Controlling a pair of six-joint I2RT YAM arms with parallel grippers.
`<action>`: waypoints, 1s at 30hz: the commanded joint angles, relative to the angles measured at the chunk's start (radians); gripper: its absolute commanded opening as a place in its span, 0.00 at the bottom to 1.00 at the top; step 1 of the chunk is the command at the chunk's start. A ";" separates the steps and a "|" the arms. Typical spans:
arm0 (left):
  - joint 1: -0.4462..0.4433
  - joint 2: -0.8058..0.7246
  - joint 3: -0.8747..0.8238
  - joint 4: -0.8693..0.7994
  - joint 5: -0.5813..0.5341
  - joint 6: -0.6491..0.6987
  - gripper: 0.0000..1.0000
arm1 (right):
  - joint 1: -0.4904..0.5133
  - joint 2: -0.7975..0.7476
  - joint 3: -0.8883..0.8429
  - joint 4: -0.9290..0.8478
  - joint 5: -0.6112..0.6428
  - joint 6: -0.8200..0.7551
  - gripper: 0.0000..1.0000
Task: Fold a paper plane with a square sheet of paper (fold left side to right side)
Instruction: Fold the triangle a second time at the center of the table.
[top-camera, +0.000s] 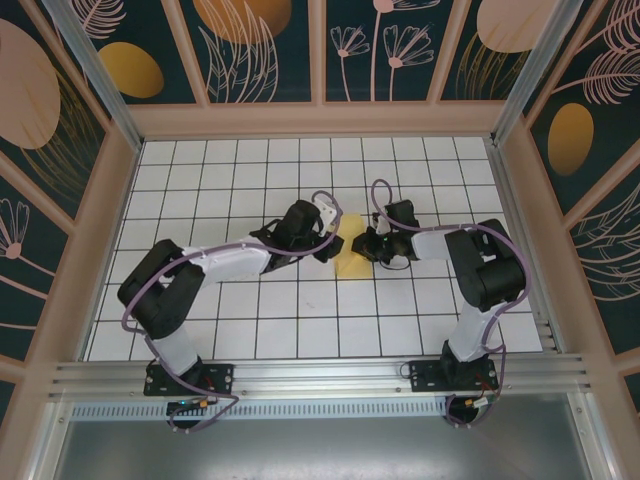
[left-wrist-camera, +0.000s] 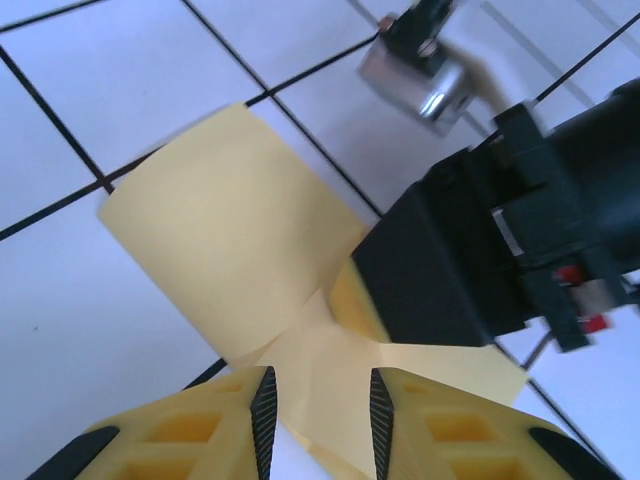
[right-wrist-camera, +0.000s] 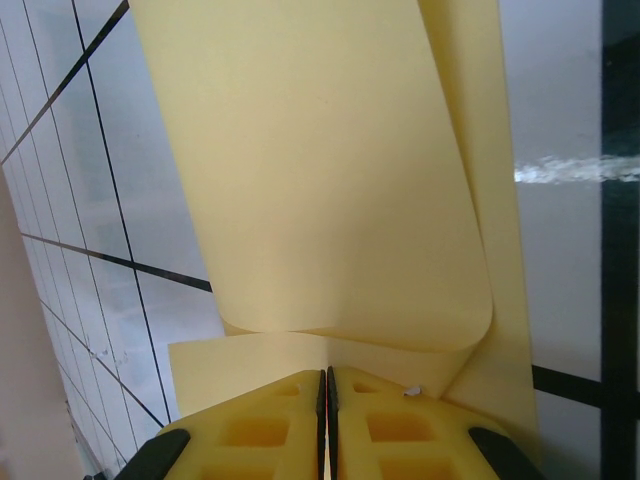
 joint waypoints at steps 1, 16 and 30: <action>0.004 -0.011 -0.073 0.047 0.104 -0.071 0.33 | 0.004 0.035 -0.002 -0.062 0.060 -0.020 0.14; -0.011 0.044 -0.138 0.262 0.319 -0.209 0.29 | 0.005 0.037 0.002 -0.068 0.058 -0.024 0.14; -0.015 0.140 -0.120 0.191 0.280 -0.173 0.28 | 0.005 0.037 0.007 -0.082 0.060 -0.032 0.14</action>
